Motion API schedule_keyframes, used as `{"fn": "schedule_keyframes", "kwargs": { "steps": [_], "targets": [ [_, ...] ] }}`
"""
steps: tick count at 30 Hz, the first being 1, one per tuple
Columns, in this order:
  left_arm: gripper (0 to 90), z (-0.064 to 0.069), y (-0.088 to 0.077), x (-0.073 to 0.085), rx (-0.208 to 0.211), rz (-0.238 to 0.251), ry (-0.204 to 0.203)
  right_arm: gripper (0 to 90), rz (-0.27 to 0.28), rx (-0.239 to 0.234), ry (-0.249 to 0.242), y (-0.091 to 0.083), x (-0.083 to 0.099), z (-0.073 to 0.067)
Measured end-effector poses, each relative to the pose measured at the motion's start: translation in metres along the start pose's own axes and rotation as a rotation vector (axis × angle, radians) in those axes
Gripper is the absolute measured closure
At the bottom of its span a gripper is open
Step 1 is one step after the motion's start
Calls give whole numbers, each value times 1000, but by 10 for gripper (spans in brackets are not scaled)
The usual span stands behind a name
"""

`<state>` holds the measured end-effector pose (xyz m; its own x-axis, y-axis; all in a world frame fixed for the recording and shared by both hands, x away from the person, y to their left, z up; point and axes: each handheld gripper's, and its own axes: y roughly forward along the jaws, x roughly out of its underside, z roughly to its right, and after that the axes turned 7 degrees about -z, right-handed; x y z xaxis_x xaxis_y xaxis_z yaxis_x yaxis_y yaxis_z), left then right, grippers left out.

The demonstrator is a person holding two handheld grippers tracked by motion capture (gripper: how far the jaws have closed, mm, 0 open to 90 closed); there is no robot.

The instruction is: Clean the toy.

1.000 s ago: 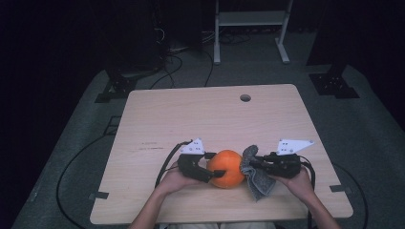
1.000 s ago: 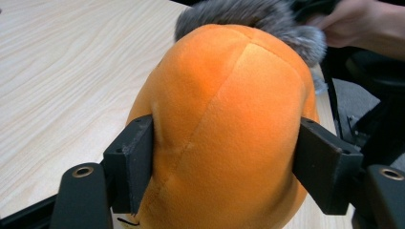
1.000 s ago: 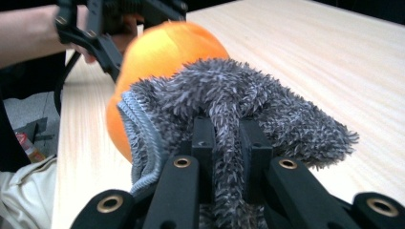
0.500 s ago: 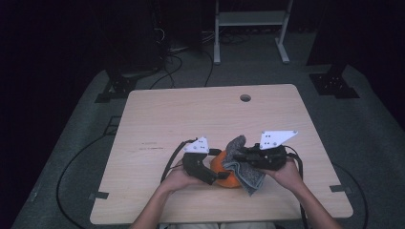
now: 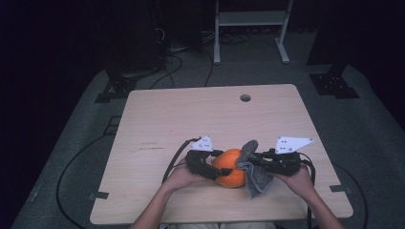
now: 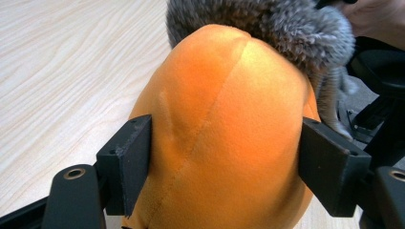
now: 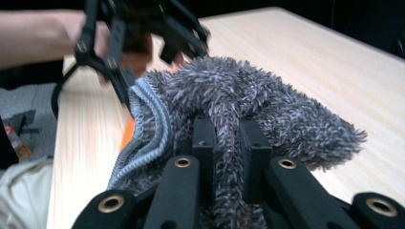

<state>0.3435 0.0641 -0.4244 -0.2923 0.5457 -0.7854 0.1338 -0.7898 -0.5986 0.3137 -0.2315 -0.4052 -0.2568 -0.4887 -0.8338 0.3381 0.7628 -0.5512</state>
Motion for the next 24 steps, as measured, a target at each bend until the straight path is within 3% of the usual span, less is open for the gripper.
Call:
{"fn": "schedule_keyframes", "kwargs": {
  "steps": [4, 9, 14, 18, 24],
  "targets": [
    [260, 0, 0, -1, -4, 7, -29, 792, -34, 19, 14, -8, 3, 2],
    [264, 3, 7, -6, -2, 12, -47, 792, 10, 5, -73, -9, -26, -14],
    [264, 4, 7, -7, -13, 6, -47, 793, -10, -7, -114, 6, -46, -19],
    [268, 3, 5, -1, -11, 22, -64, 794, -12, -12, -94, 11, -37, -13],
    [267, 5, 4, 1, -17, 23, -49, 794, 13, -4, -21, 1, -12, -6]
  ]
}}
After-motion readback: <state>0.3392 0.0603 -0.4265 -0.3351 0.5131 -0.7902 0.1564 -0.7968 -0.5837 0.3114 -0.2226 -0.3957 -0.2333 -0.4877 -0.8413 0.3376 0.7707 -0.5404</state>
